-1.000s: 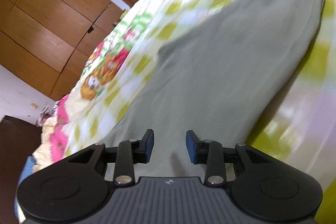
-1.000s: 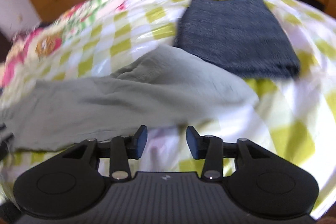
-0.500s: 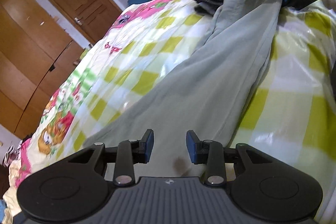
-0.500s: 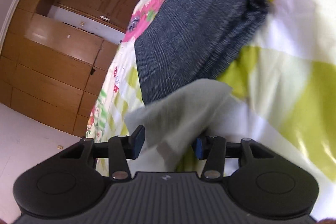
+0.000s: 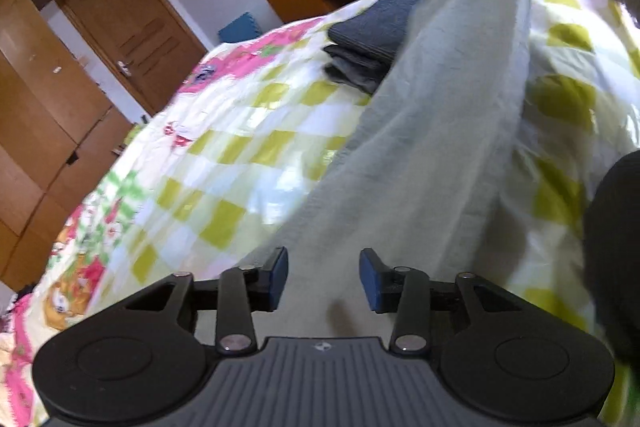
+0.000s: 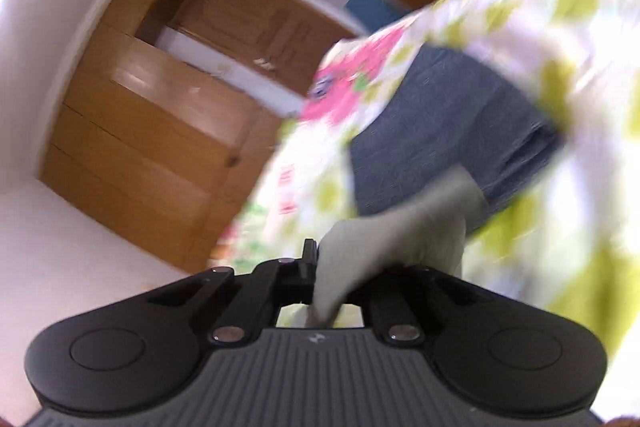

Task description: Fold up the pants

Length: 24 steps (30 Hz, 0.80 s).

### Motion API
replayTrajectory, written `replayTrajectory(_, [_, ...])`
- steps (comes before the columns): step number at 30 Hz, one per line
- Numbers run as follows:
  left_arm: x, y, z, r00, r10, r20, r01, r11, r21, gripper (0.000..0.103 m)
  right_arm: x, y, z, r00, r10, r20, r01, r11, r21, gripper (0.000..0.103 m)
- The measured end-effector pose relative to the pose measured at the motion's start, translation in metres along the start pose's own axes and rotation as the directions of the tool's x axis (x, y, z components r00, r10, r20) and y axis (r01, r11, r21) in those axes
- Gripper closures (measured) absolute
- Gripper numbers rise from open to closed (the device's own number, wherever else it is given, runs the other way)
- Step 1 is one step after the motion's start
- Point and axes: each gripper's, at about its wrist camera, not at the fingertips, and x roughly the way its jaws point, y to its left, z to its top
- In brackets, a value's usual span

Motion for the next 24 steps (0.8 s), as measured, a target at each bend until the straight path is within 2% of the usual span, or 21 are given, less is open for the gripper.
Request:
replayTrajectory(1, [0.005,-0.006,-0.002,1.000,-0.007,-0.017,0.008,1.000,0.016,0.049,0.005,-0.009,-0.004,0.996,-0.071,-0.053,0.071,0.997,-0.010,0.082])
replayTrajectory(2, [0.009,-0.012,-0.006,0.999,-0.006,-0.036,0.007,0.999,0.036,0.049,0.009,-0.019,-0.008,0.991,-0.096,-0.090,0.098,0.995,0.013,0.073])
replayTrajectory(4, [0.012,-0.020,-0.013,0.998,0.000,-0.061,0.004,0.998,0.067,0.049,0.005,-0.037,-0.014,0.991,-0.096,-0.094,0.104,0.991,0.082,0.071])
replayTrajectory(8, [0.007,-0.017,-0.017,0.997,-0.006,-0.073,0.011,0.997,0.071,0.048,-0.012,-0.045,-0.009,0.996,-0.084,-0.001,0.083,0.991,0.104,0.067])
replayTrajectory(12, [0.010,-0.015,-0.014,0.997,0.003,-0.082,0.002,0.998,0.064,0.048,-0.014,-0.052,-0.006,0.988,-0.152,-0.029,0.154,0.983,0.100,0.068])
replayTrajectory(16, [0.009,-0.018,-0.010,0.998,0.001,-0.061,0.002,0.999,0.049,0.048,-0.017,-0.054,-0.003,0.992,-0.117,-0.039,0.120,0.988,0.102,0.067])
replayTrajectory(20, [0.011,-0.026,-0.007,0.998,0.018,-0.054,-0.014,0.996,0.084,0.048,-0.005,-0.060,-0.004,0.995,-0.082,-0.060,0.090,0.985,0.146,0.046])
replayTrajectory(22, [0.010,-0.024,-0.004,0.998,0.012,-0.055,-0.008,0.998,0.066,0.048,-0.007,-0.061,-0.004,0.996,-0.073,-0.057,0.080,0.985,0.152,0.046])
replayTrajectory(24, [0.010,-0.022,-0.004,0.999,0.012,-0.050,-0.009,0.998,0.061,0.048,-0.010,-0.061,-0.003,0.994,-0.091,-0.062,0.099,0.986,0.136,0.058])
